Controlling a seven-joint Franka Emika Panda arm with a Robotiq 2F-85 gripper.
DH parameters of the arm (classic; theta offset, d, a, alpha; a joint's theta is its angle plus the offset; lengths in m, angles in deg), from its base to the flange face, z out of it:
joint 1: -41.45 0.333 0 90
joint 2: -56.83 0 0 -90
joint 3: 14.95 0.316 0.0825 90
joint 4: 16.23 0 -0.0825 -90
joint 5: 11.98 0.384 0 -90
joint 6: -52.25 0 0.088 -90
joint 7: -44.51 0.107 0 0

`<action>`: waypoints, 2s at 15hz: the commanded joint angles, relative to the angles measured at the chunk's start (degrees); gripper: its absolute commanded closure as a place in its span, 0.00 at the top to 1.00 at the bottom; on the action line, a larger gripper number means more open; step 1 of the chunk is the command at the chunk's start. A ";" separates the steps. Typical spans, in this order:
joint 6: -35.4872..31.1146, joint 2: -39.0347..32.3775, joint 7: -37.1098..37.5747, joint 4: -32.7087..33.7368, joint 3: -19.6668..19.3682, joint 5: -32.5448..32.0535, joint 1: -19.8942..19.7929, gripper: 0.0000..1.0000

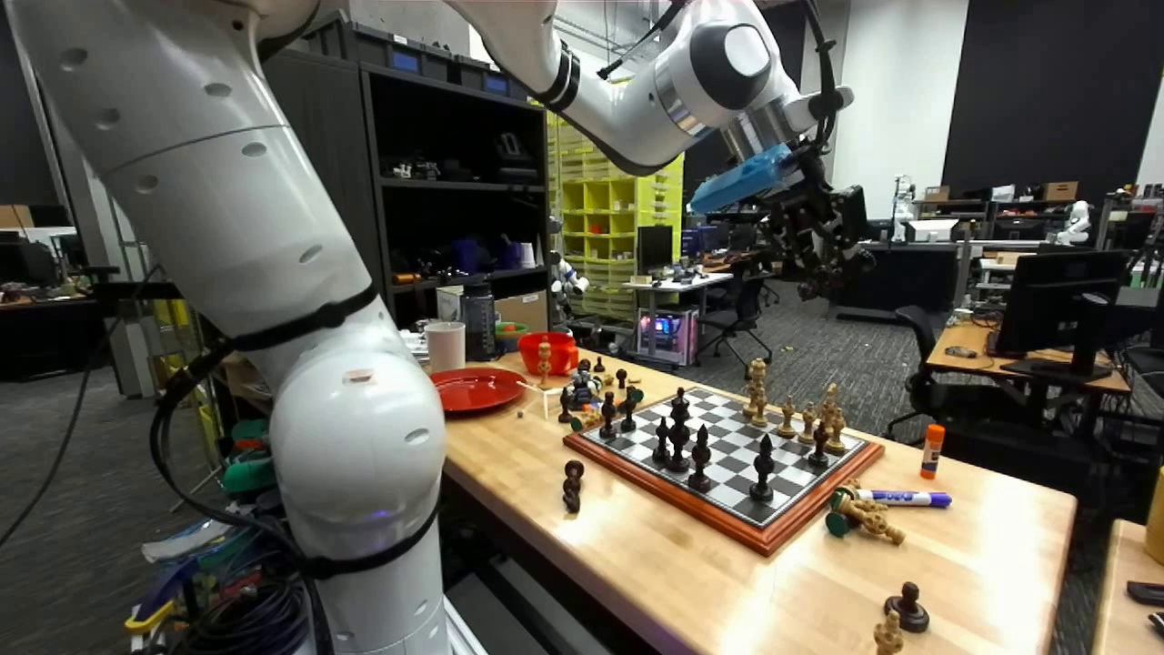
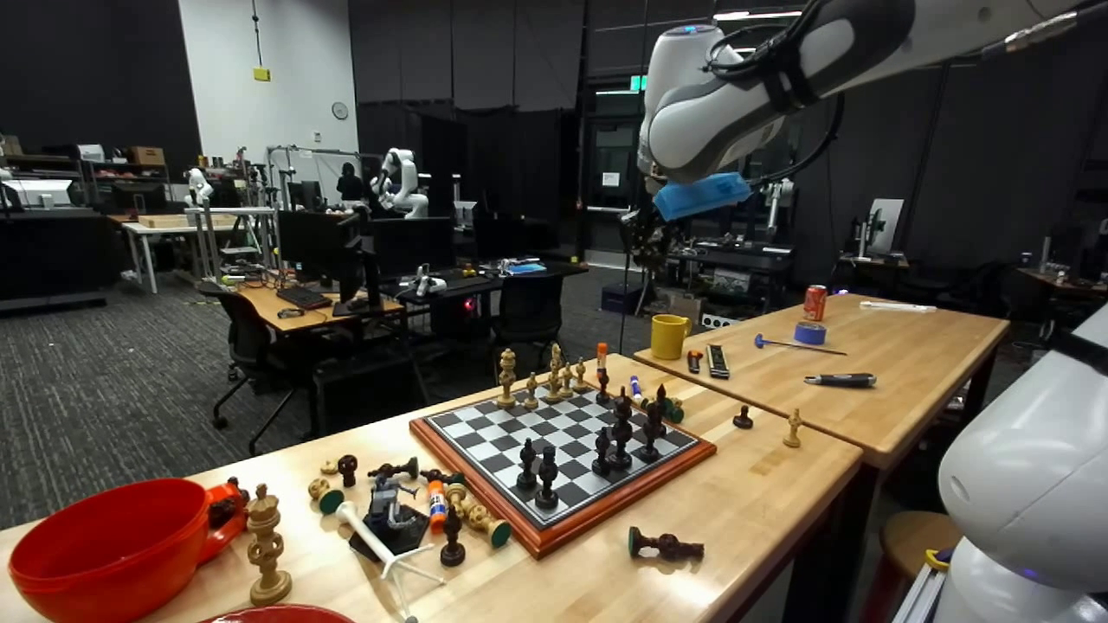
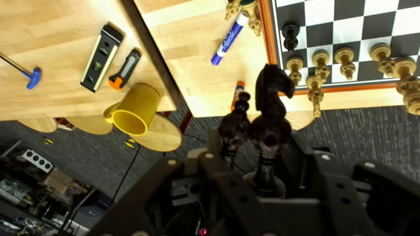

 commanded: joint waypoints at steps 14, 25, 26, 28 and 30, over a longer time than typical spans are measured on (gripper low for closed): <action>24.48 -26.59 3.68 22.29 -14.37 8.47 -2.85 0.25; 25.17 -36.97 -10.28 27.46 -17.16 20.56 -5.27 0.25; 24.79 -36.98 -11.65 27.40 -17.04 20.47 -5.31 0.25; 24.82 -36.78 -9.96 26.59 -17.23 19.34 -4.71 0.25; 24.81 -37.22 -10.14 26.79 -17.23 19.34 -4.72 0.50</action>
